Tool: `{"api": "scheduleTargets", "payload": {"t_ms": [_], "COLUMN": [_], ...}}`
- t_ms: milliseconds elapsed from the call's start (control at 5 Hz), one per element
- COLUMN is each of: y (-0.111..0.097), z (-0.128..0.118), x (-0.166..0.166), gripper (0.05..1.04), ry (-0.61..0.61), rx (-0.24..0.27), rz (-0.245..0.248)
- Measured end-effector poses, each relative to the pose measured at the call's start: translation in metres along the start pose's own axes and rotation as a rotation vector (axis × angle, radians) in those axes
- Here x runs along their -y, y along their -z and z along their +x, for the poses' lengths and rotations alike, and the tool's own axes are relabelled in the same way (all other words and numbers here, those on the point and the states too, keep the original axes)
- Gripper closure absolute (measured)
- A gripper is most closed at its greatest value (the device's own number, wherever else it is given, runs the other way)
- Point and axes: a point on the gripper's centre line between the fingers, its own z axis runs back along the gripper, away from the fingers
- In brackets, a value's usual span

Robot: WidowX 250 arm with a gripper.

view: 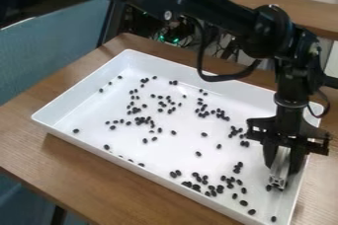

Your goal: Sweep into pile

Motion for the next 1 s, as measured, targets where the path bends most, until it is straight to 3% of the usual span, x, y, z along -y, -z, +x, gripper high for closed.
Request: {"api": "scheduleTargets", "payload": {"t_ms": [400, 600, 800, 1000], "y": [0.006, -0.001, -0.012, -0.019], "z": [0.013, 0.014, 0.016, 0.009], "x": [-0.027, -0.066, -0.131, -0.172], "gripper": [0.692, 0.692, 0.692, 0.692], "ry": [-0.007, -0.022, -0.124, -0.183], "rx": [-0.053, -0.074, -0.062, -0.071], "rz": [0.060, 0.120, 0.147, 0.161]}}
